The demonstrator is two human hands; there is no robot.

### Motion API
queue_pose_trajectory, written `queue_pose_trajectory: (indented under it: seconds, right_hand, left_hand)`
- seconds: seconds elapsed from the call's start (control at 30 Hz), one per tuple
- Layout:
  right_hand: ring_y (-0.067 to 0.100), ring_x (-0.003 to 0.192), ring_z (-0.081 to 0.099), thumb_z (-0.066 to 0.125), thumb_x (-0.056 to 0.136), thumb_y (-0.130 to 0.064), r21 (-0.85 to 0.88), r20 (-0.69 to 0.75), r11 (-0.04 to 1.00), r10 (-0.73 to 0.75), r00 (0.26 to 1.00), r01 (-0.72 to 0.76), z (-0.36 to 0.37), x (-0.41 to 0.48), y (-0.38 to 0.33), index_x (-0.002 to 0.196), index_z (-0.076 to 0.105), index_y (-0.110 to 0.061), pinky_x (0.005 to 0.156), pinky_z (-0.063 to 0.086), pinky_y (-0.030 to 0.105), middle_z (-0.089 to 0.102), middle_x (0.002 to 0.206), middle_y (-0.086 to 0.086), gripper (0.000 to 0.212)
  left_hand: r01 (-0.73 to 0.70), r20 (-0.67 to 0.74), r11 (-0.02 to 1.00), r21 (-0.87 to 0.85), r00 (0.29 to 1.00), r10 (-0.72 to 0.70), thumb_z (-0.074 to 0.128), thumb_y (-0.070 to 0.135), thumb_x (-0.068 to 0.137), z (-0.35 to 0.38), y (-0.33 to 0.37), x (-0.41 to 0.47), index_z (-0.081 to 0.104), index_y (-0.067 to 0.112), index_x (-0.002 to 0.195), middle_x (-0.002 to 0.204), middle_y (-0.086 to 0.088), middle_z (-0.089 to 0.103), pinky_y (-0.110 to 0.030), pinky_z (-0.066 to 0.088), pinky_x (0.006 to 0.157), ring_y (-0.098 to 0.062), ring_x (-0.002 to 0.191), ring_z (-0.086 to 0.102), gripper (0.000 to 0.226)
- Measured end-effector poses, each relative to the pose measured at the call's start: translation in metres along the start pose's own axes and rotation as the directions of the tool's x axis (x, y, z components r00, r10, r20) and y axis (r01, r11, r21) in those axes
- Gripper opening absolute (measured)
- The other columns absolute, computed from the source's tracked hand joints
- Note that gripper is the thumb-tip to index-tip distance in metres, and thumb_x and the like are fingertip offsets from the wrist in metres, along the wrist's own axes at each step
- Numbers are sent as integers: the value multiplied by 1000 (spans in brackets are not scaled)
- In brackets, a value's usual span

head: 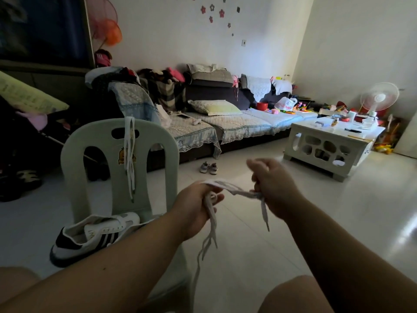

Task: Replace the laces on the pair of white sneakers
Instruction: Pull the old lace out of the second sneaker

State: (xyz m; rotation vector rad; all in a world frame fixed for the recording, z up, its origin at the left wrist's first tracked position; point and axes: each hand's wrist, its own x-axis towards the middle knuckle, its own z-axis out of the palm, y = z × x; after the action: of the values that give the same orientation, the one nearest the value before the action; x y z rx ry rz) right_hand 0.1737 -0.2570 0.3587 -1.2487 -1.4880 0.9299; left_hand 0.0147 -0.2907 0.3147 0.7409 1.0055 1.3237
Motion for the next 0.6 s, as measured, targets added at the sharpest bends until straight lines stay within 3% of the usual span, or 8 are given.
queue_pose_trajectory:
  seconds: [0.13,0.23,0.3,0.4,0.47,0.53,0.6]
  right_hand:
    - [12,88,58,64,85,-42,-260,265,965,65,962,7,25,-31,32,121,55,-21,72,49,25,59,108,1,42]
    - [10,85,62,69,81,-41,-261,355,965,106,929,-10,44,-47,38,97,65,-20,74,48,26,67,94,-2,27]
    - [8,76,60,66,85,-41,-210,339,978,83,937,-11,47,-52,34,82,64,-22,67,44,23,66,80,-6,19]
    - [11,67,51,57,92,-35,-16,293,999,52,955,-49,38,-53,28,80,60,-18,64,41,23,56,72,-3,21]
    - [11,74,53,52,94,-33,100,234,994,10,972,-35,29,-52,22,88,60,-17,65,43,19,57,80,0,19]
    - [11,87,60,52,93,-35,191,178,982,-34,983,0,21,-47,16,99,62,-18,67,44,17,64,92,0,20]
    - [16,93,64,56,85,-38,368,173,930,-45,984,-22,18,-41,10,105,63,-13,72,48,24,67,99,5,33]
  left_hand:
    - [-87,0,992,-94,996,88,33,0,95,14,16,-5,56,2,88,86,-15,58,-38,44,80,-23,82,55,25]
    - [-141,-20,985,97,989,143,37,1,94,23,21,-9,57,5,87,80,-11,53,-32,42,71,-23,81,50,21]
    - [-151,6,944,292,988,156,42,7,92,25,25,-9,61,12,88,81,-7,52,-32,38,71,-21,82,47,20]
    - [-115,35,943,311,993,110,42,11,95,20,33,-10,63,12,107,95,-6,56,-36,33,78,-19,92,49,25]
    - [-64,53,970,234,997,53,41,12,96,14,34,-13,59,10,121,100,-8,56,-34,32,76,-19,92,50,31]
    - [5,122,971,238,992,-35,46,16,95,7,28,-18,58,13,121,103,-6,56,-34,34,77,-19,93,51,29]
    - [49,240,953,301,963,-125,56,22,88,1,16,-22,56,19,119,111,-2,57,-38,36,87,-20,103,51,31]
